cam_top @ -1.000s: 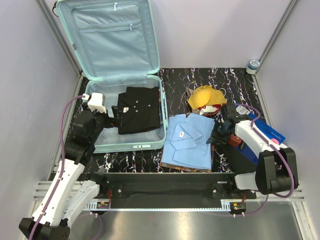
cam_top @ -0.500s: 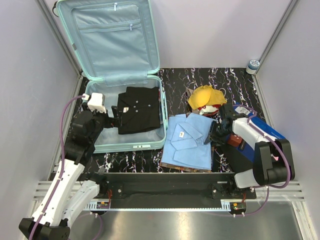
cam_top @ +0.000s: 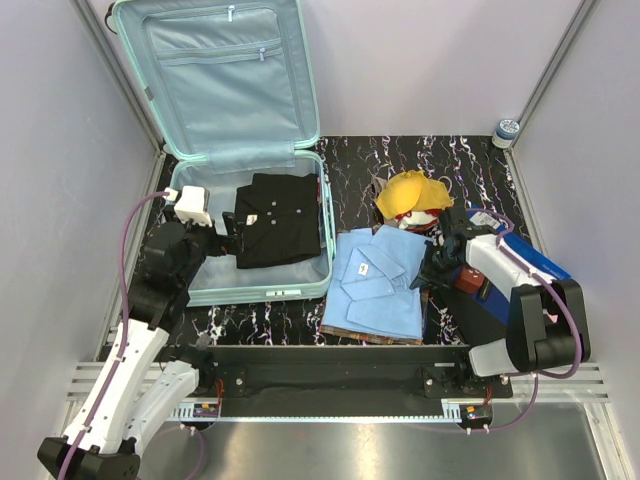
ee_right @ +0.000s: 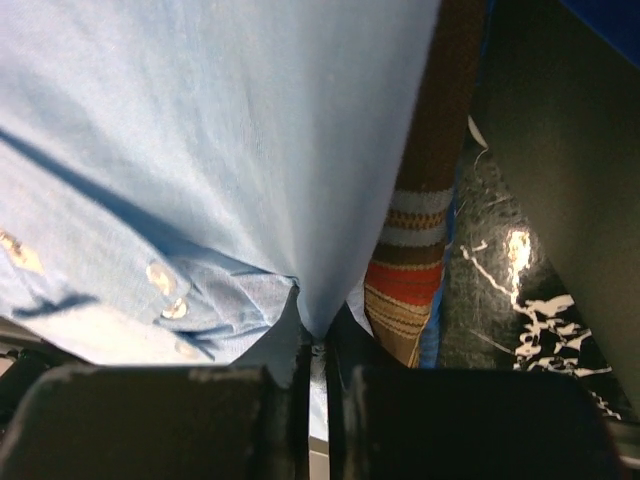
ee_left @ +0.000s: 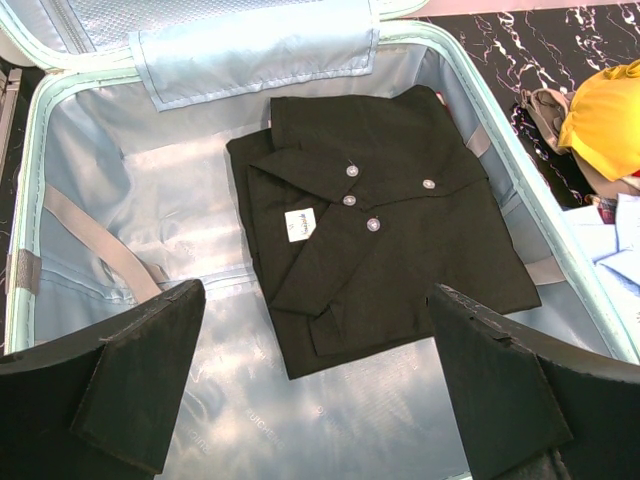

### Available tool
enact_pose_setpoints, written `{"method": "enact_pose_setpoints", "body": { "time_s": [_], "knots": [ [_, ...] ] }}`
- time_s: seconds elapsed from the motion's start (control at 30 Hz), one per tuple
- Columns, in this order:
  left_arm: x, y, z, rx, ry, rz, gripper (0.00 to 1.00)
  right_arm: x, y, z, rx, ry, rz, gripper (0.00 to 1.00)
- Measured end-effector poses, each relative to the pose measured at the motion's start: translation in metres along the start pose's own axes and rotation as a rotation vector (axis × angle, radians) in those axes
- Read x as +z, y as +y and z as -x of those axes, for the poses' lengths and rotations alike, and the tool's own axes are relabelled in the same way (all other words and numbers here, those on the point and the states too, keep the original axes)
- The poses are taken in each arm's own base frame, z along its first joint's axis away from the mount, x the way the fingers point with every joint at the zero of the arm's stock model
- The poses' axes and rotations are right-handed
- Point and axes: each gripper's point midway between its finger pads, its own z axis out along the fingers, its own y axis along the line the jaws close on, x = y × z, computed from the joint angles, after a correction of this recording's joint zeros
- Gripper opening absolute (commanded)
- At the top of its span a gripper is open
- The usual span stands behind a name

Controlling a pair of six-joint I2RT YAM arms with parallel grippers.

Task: Pack the luggage
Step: Pick up the clothes at the center of the board.

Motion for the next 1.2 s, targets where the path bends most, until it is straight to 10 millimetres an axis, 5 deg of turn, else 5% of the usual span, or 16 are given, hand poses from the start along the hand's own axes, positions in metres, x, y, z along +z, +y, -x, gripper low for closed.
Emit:
{"method": "enact_pose_setpoints", "body": {
  "time_s": [0.37, 1.0, 1.2],
  "knots": [
    [0.0, 0.0, 0.0, 0.0, -0.002, -0.001, 0.99, -0.069, 0.051, 0.029, -0.094, -0.121, 0.124, 0.0],
    [-0.003, -0.001, 0.003, 0.001, -0.013, -0.006, 0.99, -0.131, 0.114, 0.04, -0.237, -0.176, 0.232, 0.0],
    [-0.003, -0.002, 0.003, 0.001, -0.013, -0.006, 0.99, -0.166, 0.145, 0.045, -0.298, -0.219, 0.296, 0.0]
  ]
}}
